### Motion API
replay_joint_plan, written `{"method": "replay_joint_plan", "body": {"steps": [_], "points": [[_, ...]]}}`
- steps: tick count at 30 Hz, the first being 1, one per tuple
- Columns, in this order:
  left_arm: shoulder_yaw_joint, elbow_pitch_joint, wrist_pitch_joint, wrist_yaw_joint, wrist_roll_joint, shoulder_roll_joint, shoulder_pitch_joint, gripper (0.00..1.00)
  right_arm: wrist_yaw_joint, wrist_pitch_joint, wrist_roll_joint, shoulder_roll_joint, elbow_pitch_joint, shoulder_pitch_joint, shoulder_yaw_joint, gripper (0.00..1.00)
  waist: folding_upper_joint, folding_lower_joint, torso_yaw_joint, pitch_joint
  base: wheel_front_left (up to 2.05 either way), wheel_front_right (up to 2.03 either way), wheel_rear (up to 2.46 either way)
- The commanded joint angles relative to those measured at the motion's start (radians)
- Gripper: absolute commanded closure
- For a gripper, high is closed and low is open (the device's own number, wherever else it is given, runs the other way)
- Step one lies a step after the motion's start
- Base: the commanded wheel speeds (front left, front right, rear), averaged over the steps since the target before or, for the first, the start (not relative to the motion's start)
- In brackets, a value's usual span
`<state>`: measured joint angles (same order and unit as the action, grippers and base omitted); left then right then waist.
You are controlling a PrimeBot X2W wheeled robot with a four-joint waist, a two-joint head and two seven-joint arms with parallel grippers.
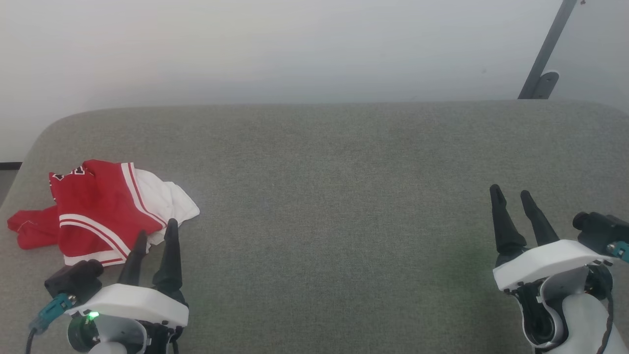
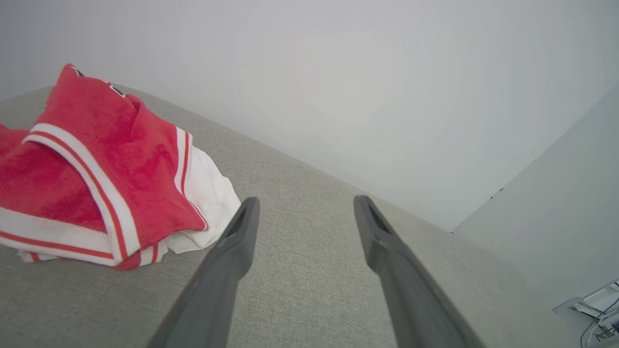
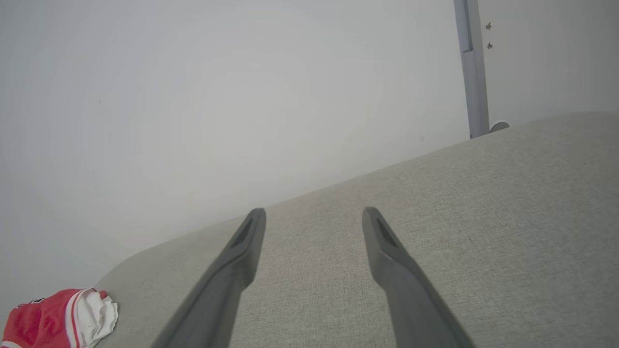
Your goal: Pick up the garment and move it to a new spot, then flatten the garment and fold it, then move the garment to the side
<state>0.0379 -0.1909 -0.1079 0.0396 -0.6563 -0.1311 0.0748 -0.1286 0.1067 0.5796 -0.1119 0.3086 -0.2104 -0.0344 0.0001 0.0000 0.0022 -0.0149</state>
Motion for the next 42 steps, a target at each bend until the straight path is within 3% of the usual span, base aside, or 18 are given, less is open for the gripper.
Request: {"method": "replay_joint_plan", "body": {"steps": [1,24,42], "points": [[0.002,0.018,-0.013,-0.003,0.042,-0.012,0.004,0.00,-0.003,0.014,-0.043,-0.005,-0.010,-0.028,0.000,0.00,-0.0001,0.0000,-0.001,0.000,0.00,0.00,0.00],[0.011,0.016,-0.074,0.009,0.276,-0.021,-0.005,0.00,-0.003,0.076,-0.293,-0.010,-0.007,-0.047,-0.007,0.00,-0.0001,0.0000,-0.003,0.001,0.00,0.00,0.00],[0.045,-0.025,-0.112,0.033,0.417,-0.006,-0.005,0.00,-0.003,0.114,-0.406,-0.012,-0.009,-0.048,-0.031,0.00,-0.0001,0.0000,-0.013,-0.003,0.00,0.00,0.00]]}}
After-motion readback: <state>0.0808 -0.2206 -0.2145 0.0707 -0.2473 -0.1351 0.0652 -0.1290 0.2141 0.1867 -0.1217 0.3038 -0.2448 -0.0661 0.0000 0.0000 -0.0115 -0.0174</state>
